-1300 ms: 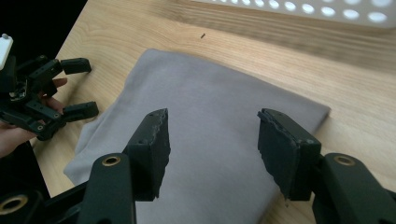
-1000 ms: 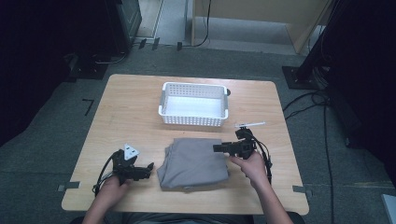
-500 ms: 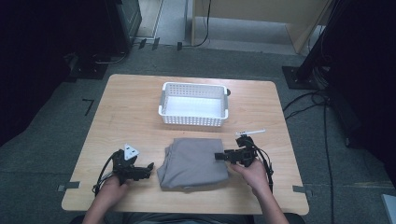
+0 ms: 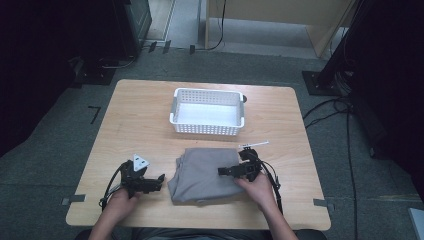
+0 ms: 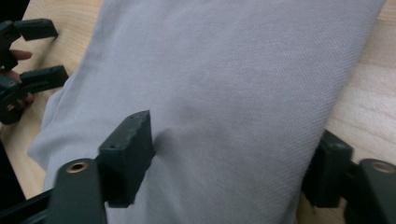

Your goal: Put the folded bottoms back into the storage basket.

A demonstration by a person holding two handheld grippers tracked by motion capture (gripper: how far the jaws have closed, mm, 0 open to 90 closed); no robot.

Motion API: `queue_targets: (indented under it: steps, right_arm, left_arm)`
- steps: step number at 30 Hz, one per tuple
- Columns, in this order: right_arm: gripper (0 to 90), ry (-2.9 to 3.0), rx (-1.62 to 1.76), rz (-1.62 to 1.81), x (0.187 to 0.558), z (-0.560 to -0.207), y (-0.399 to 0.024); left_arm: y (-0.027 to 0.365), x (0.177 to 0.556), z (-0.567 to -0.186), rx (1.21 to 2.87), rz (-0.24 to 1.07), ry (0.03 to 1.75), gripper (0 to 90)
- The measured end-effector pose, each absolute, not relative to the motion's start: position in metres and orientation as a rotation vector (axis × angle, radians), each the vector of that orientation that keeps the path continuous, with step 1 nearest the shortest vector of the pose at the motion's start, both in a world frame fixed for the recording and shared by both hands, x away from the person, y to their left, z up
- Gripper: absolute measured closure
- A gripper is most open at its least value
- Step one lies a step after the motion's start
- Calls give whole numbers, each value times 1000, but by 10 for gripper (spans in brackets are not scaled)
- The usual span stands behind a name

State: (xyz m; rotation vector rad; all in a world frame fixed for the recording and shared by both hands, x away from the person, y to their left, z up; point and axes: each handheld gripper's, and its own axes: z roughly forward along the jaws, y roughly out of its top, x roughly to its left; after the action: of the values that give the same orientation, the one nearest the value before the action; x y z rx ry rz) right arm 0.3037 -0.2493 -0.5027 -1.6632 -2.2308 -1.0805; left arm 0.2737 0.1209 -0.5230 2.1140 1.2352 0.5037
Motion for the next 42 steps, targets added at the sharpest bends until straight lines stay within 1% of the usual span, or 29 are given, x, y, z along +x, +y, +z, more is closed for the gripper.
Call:
queue_targets:
  steps: [1,5,6,8,11,12,13,14,19,27,28,31,36,40,41,42]
  right_arm:
    - [317,-2232,-1669,-1079,304,-503,-248]
    - [552,-2328,-1658,-1105,299,-505,-238]
    - [552,-2328,-1658,-1105,299,-505,-238]
    - [620,-2337,-1654,-1084,299,-505,-234]
    - [692,-2338,-1622,-1067,302,-506,-233]
    - [733,-2312,-1602,-1056,306,-506,-235]
    - [733,-2312,-1602,-1056,306,-506,-235]
    - [761,-2287,-1584,-1029,311,-503,-238]
    - [780,-2300,-1559,-965,318,-492,-234]
    - [781,-2282,-1562,-877,330,-453,-228]
    - [781,-2257,-1567,-872,334,-442,-228]
    - [781,-2251,-1565,-868,337,-434,-228]
    - [783,-2325,-1540,-850,342,-403,-222]
    - [783,-2367,-1525,-817,346,-386,-219]
    - [783,-2390,-1524,-799,349,-376,-218]
    - [783,-2390,-1524,-799,349,-376,-218]
  left_arm:
    - [121,274,-523,2114,504,1235,0]
    - [121,274,-523,2114,503,1235,0]
    - [121,274,-523,2114,504,1236,0]
    - [121,274,-523,2114,504,1236,0]
    - [121,274,-523,2113,503,1236,0]
    - [121,274,-523,2113,503,1236,0]
    - [121,274,-523,2114,503,1235,0]
    - [121,274,-523,2114,503,1236,0]
    - [121,274,-523,2115,502,1236,0]
    - [121,274,-523,2115,503,1236,0]
    - [121,274,-523,2115,502,1236,0]
    - [121,274,-523,2115,503,1236,0]
    - [121,274,-523,2112,502,1237,0]
    - [121,274,-523,2113,504,1237,0]
    - [121,274,-523,2113,504,1236,0]
    - [121,274,-523,2113,504,1236,0]
